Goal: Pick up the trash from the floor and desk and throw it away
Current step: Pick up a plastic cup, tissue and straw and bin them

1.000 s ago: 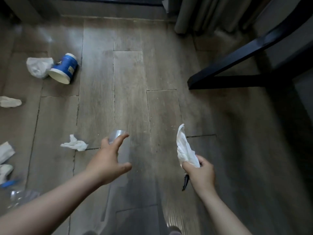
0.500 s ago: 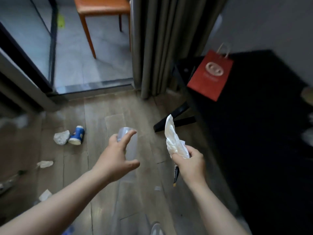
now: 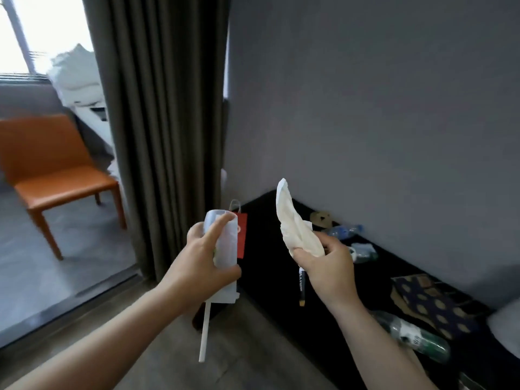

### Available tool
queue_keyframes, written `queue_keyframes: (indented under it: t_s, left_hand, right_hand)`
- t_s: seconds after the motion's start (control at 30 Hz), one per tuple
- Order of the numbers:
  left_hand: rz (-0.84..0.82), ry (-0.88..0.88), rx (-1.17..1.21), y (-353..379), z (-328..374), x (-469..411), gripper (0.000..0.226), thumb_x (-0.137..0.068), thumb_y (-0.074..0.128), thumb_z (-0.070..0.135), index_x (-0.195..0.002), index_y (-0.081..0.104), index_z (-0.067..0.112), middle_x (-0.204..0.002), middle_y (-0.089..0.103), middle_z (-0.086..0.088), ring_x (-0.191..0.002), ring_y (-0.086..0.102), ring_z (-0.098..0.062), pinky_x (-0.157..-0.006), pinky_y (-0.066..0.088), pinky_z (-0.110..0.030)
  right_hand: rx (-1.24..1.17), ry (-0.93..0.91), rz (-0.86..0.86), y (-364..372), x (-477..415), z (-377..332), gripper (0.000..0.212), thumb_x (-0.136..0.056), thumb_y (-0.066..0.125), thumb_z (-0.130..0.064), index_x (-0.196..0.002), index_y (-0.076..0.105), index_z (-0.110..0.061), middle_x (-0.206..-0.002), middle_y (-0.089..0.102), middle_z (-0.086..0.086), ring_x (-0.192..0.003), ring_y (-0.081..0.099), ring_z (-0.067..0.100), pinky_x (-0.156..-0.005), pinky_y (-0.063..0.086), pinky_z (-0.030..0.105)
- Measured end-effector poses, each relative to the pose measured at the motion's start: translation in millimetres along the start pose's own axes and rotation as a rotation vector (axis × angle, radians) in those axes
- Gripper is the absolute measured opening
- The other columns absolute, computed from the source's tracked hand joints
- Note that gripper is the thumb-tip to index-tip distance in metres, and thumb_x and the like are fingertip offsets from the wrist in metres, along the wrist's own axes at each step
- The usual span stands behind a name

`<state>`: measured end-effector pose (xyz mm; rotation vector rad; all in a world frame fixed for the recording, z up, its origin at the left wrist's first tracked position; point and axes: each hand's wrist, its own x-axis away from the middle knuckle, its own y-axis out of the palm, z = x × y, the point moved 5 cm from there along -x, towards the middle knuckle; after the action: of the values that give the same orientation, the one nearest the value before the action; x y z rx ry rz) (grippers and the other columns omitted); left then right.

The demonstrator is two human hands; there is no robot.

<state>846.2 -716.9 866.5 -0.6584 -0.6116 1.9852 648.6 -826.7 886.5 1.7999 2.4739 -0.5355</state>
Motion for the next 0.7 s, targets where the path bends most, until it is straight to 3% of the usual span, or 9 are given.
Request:
queue_keyframes:
  t_s: [0.17,0.3,0.43,0.5,0.63,0.7]
  left_hand:
    - [-0.118,0.232,0.046,13,87,9,0.087,-0.066,0.073,0.037,-0.126,0.019,0.069,-0.124,0.033,0.012,-0.084,0.057,-0.008,-0.062,0.043,-0.014]
    - [-0.257,0.357,0.104,47,156,25,0.08,-0.069,0.072,0.036,-0.123,0.022,0.068,-0.117,0.035,0.009,-0.081,0.055,-0.009,-0.059,0.041,-0.014]
    - [-0.374,0.499,0.175,89,234,57,0.08,-0.067,0.07,0.037,-0.123,0.021,0.069,-0.118,0.037,0.004,-0.083,0.053,-0.008,-0.062,0.039,-0.015]
    - [-0.421,0.56,0.201,110,274,78,0.08,-0.067,0.069,0.039,-0.122,0.019,0.07,-0.116,0.037,0.003,-0.083,0.049,-0.005,-0.061,0.036,-0.015]
    - [-0.512,0.677,0.266,152,350,133,0.083,-0.065,0.067,0.044,-0.123,0.015,0.072,-0.115,0.038,0.007,-0.083,0.048,-0.002,-0.063,0.032,-0.012]
    - [-0.566,0.741,0.288,174,386,167,0.084,-0.066,0.067,0.046,-0.126,0.013,0.072,-0.118,0.036,0.009,-0.086,0.047,0.0,-0.064,0.031,-0.01]
  right_hand:
    - [0.035,0.002,0.239,-83,53,-35,0.017,-0.073,0.075,-0.01,-0.078,0.073,-0.026,-0.071,0.068,-0.007,-0.06,0.06,0.0,-0.049,0.041,0.011]
    - [0.068,-0.005,0.417,-161,105,-51,0.011,-0.076,0.076,-0.015,-0.073,0.069,-0.023,-0.058,0.058,-0.006,-0.049,0.047,0.003,-0.045,0.037,0.014]
    - [0.138,0.013,0.642,-246,173,-68,0.009,-0.074,0.075,-0.013,-0.079,0.068,-0.01,-0.064,0.06,0.003,-0.053,0.047,0.005,-0.047,0.036,0.016]
    - [0.179,0.017,0.717,-285,208,-78,0.007,-0.074,0.074,-0.011,-0.077,0.068,-0.012,-0.067,0.061,0.01,-0.055,0.047,0.008,-0.049,0.036,0.02]
    - [0.244,0.066,0.885,-365,286,-92,0.01,-0.072,0.07,-0.005,-0.078,0.065,-0.011,-0.064,0.057,0.008,-0.054,0.046,0.012,-0.051,0.037,0.027]
    - [0.247,0.094,0.967,-402,330,-95,0.013,-0.072,0.069,-0.005,-0.075,0.066,-0.017,-0.065,0.061,0.001,-0.049,0.048,0.008,-0.046,0.038,0.023]
